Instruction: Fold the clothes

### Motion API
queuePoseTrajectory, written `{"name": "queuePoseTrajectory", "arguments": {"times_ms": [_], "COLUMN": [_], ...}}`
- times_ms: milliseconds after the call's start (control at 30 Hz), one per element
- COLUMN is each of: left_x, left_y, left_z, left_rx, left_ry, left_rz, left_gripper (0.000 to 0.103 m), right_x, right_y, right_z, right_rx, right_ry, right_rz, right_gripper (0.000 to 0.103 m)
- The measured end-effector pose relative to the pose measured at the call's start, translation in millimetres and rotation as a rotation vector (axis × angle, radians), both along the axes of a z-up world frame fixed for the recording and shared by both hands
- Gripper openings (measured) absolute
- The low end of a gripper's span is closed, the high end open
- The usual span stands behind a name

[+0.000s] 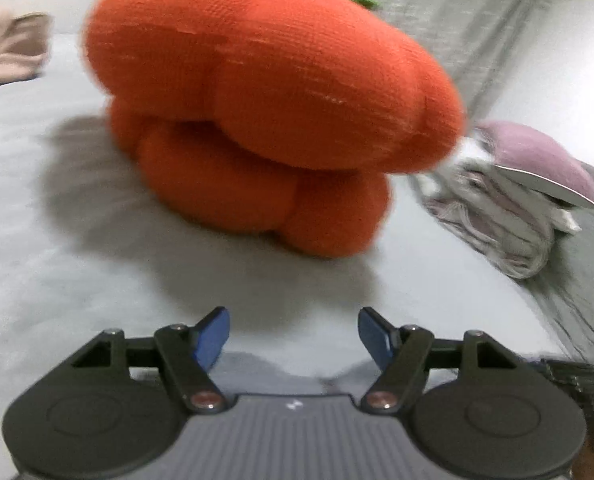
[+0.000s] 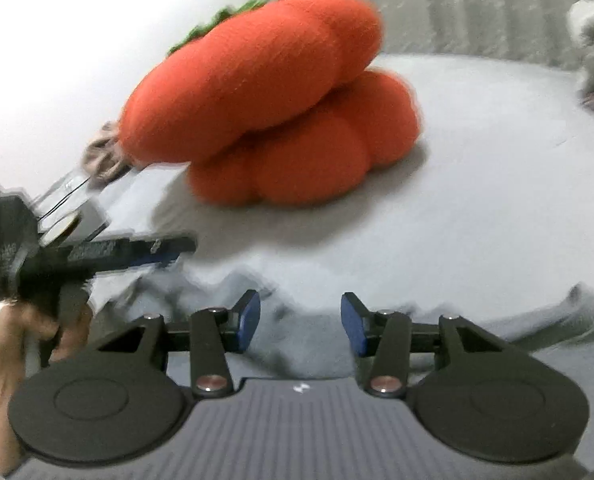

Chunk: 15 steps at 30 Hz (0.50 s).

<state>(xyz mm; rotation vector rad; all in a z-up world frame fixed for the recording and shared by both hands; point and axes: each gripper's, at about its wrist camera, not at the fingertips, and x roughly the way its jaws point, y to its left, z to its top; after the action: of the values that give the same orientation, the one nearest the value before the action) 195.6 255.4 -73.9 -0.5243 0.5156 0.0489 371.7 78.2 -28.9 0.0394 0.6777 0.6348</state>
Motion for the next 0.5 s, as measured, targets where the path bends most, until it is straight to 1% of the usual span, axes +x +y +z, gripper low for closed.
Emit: {"name": "queuePoseTrajectory", "arguments": {"times_ms": [67,100,200,233,267,333,367,400,433,467,500], "left_x": [5,7,15,16,16,16,16,16,15,16,16], "left_y": [-9,-13,-27,-32,-36,-41,-41,-41,-39,-39,-40], "left_z": [-2,-2,-8,-9,-11,-9,-9,-9,-9,-10,-11], "left_rx": [-0.001,0.000,0.026,0.040,0.054,0.076,0.061,0.047,0.032,0.030,0.028], "left_ry": [-0.027,-0.038,-0.017,-0.008,0.001,0.009,0.013,0.016,0.025,0.034,0.042], "left_rz": [-0.056,-0.082,-0.130,-0.136,-0.141,-0.153,-0.164,-0.175,-0.181,-0.180,-0.178], "left_gripper": [0.071,0.071,0.071,0.071,0.069,0.058,0.048,0.034,0.026,0.011,0.007], "right_x": [9,12,23,24,24,25,26,25,24,23,23], "right_y": [0,4,13,14,16,20,21,19,17,16,19], "right_z": [1,-3,-17,-24,-31,-45,-51,-50,-50,-50,-49], "right_rx": [-0.047,-0.082,-0.183,-0.200,-0.217,-0.251,-0.261,-0.245,-0.230,-0.220,-0.232], "right_ry": [-0.035,-0.041,-0.058,-0.053,-0.047,-0.036,-0.031,-0.030,-0.030,-0.031,-0.040], "right_rz": [-0.068,-0.081,-0.117,-0.113,-0.109,-0.102,-0.097,-0.089,-0.080,-0.072,-0.065], "right_gripper": [0.050,0.050,0.053,0.053,0.053,0.053,0.052,0.042,0.024,0.015,0.011]}}
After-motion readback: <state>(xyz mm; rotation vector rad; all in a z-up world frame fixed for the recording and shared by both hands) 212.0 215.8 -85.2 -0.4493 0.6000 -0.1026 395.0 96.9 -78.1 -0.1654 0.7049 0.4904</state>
